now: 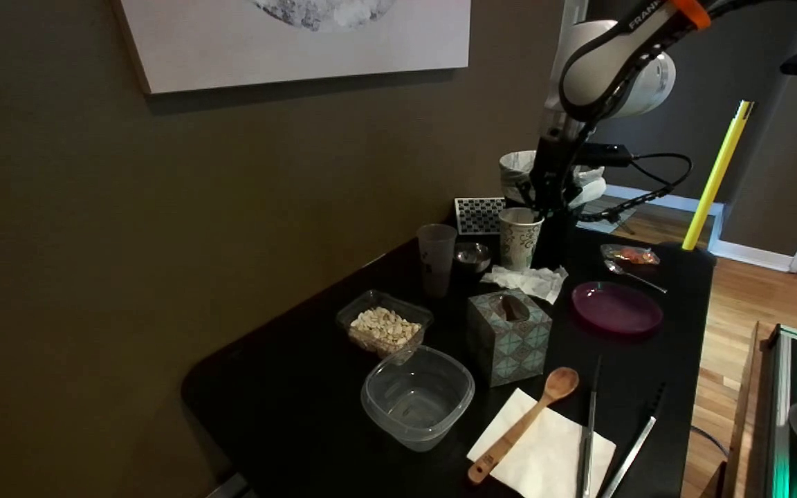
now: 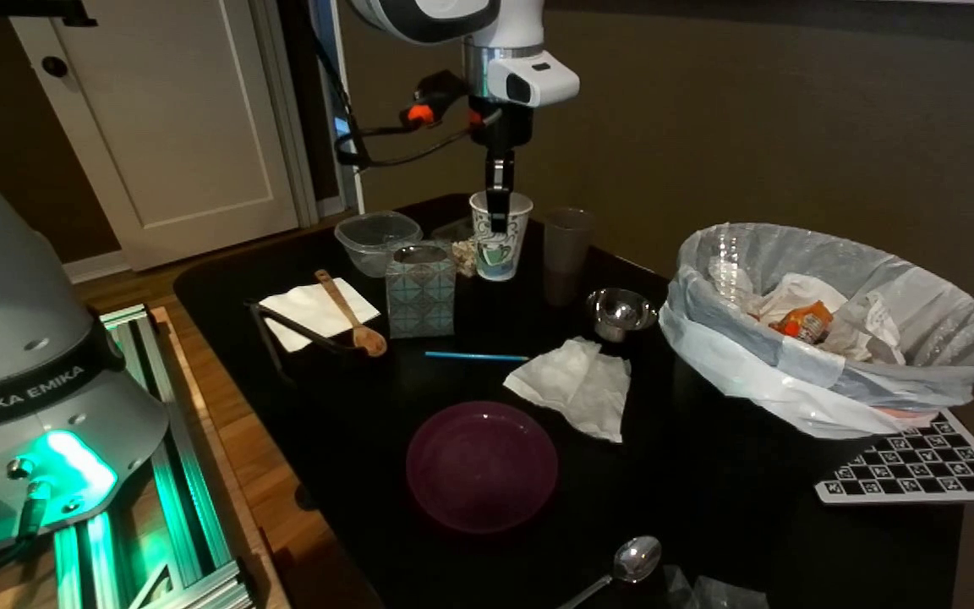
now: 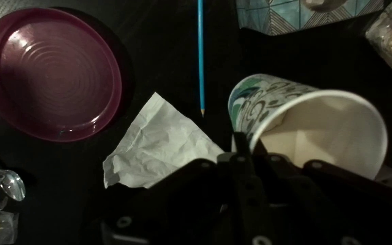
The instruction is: Put some contents from the clear container in the coffee cup then pour them out of the cup and into the bin.
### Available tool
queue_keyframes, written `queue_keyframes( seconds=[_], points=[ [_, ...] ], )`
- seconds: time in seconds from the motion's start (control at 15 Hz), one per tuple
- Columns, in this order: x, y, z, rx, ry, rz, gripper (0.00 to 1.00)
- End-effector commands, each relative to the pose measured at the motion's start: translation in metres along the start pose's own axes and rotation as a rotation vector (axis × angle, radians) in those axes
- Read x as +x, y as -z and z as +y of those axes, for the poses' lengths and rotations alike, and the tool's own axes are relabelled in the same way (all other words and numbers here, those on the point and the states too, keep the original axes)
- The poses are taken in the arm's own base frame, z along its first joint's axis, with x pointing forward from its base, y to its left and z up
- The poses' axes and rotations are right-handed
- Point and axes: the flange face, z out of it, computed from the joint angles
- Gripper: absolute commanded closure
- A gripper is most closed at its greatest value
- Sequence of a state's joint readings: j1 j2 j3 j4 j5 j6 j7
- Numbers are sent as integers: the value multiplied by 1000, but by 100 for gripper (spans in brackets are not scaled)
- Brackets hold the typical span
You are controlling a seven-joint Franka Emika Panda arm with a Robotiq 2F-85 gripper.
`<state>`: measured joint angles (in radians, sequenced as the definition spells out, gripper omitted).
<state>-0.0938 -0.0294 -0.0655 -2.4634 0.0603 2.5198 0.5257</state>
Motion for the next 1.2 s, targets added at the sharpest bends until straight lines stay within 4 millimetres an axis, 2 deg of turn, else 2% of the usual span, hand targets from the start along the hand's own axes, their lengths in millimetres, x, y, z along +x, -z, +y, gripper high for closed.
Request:
queue_keyframes(
  seconds=[0.0, 0.67, 1.13],
  points=[
    [-3, -32, 0, -1, -3, -9, 99],
    [5, -109, -1, -24, -103, 17, 99],
    [9, -134, -14, -16, -123, 9, 99]
  ],
)
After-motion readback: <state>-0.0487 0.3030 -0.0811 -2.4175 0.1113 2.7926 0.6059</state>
